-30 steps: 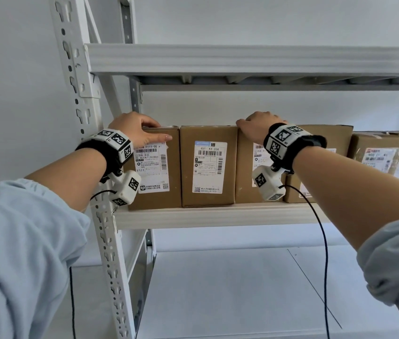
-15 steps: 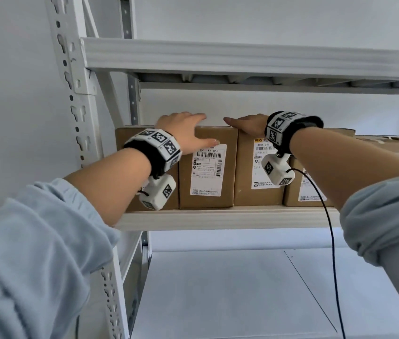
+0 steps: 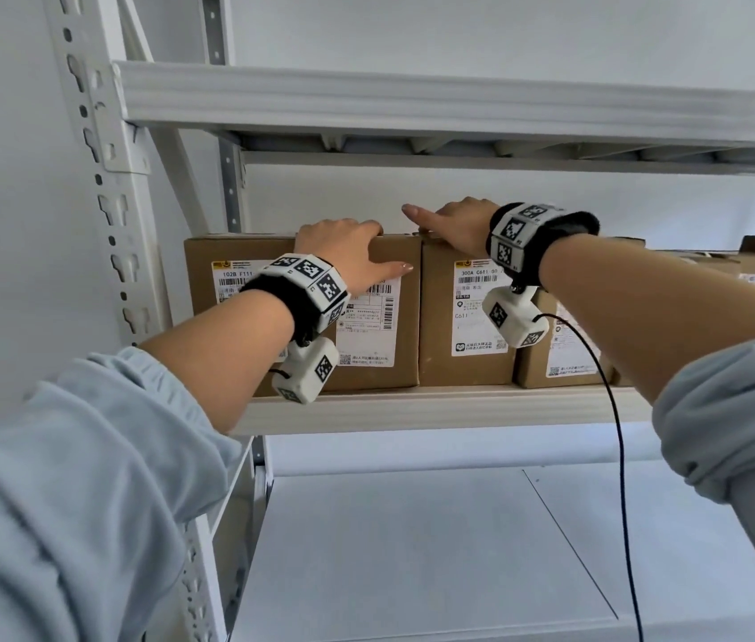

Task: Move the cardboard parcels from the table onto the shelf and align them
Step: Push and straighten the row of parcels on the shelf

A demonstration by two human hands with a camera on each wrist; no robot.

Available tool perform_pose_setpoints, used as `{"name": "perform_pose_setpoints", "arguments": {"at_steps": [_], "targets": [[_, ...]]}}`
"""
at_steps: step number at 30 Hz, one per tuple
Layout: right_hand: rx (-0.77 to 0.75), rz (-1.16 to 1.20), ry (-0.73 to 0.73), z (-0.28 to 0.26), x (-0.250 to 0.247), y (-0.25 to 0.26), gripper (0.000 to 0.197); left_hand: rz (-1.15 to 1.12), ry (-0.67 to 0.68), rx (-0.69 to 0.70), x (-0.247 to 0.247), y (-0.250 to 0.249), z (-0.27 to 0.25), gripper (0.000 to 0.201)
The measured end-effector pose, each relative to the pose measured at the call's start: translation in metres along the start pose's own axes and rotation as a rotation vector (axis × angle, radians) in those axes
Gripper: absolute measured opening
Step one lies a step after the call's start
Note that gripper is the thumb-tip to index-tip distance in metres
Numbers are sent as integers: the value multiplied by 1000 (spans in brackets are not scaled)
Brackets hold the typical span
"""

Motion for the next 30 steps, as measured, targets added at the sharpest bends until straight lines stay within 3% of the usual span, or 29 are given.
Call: {"name": "perform_pose_setpoints", "arguments": {"at_steps": [3, 6, 9, 11, 19, 30], "targets": [[46, 293, 292, -2, -1, -10, 93, -1, 19, 1, 0, -1, 0, 75], [-30, 185, 443, -6, 2, -13, 88, -18, 35, -1, 1, -1, 1, 73], [-40, 44, 342, -1, 7, -16, 101, -31, 31, 11, 1, -2, 1, 70], [-65, 82, 287, 1, 7, -16, 100, -27, 21, 15, 1, -2, 1, 69], [-108, 177, 331, -10, 1, -21, 100, -48, -21, 24, -3, -3, 0, 65], [-135, 197, 230, -18, 7, -20, 101, -24, -47, 23, -7, -9, -2, 59]]}}
Point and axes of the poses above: each hand's wrist, its own z-axis towards the middle knuckle, its own x-axis out of the palm, y = z × x, the point moved 7 cm from there along z, towards the middle knuckle, and after that the axes turned 9 degrees about x, right-handed, at the moved point
